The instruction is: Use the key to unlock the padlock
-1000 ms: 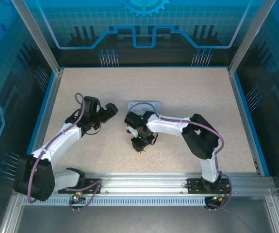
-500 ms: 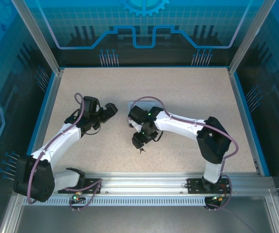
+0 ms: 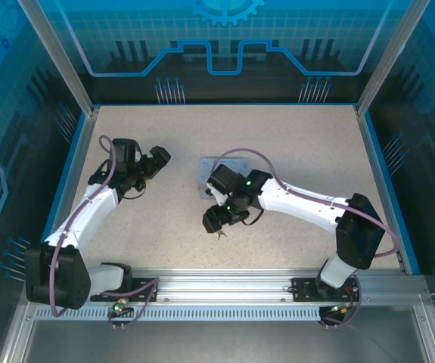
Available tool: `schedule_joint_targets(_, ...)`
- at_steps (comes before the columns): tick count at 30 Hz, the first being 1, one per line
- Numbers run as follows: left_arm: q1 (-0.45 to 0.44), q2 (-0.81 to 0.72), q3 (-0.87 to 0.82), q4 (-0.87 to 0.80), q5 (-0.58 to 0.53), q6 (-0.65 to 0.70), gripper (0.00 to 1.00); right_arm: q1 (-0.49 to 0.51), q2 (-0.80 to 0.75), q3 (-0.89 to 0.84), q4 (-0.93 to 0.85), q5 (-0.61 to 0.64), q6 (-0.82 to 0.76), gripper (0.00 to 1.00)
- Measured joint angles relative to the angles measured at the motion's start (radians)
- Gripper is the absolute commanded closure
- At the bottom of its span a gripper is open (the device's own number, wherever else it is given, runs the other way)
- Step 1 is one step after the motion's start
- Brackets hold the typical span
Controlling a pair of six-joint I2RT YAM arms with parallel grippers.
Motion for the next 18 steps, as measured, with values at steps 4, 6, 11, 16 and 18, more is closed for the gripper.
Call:
schedule_joint_targets(4, 0.011, 0.011, 0.028, -0.017, 0.023, 0.003, 0.01, 0.024, 0.032, -0.064, 0.058, 0.0, 0.073, 0.2)
schedule_joint_targets(6, 0.017, 0.019, 0.038, -0.028, 0.03, 0.011, 0.01, 0.033, 0.056, -0.079, 0.089, 0.0, 0.111, 0.19)
schedule_joint_targets(11, 0.03, 0.032, 0.058, -0.05, 0.046, 0.023, 0.01, 0.039, 0.116, -0.087, 0.164, -0.006, 0.198, 0.18)
schedule_joint_targets(16, 0.037, 0.034, 0.063, -0.055, 0.053, 0.026, 0.01, 0.04, 0.168, -0.087, 0.191, -0.011, 0.245, 0.18)
schedule_joint_targets(18, 0.04, 0.034, 0.063, -0.055, 0.053, 0.026, 0.01, 0.04, 0.182, -0.086, 0.194, -0.013, 0.256, 0.18)
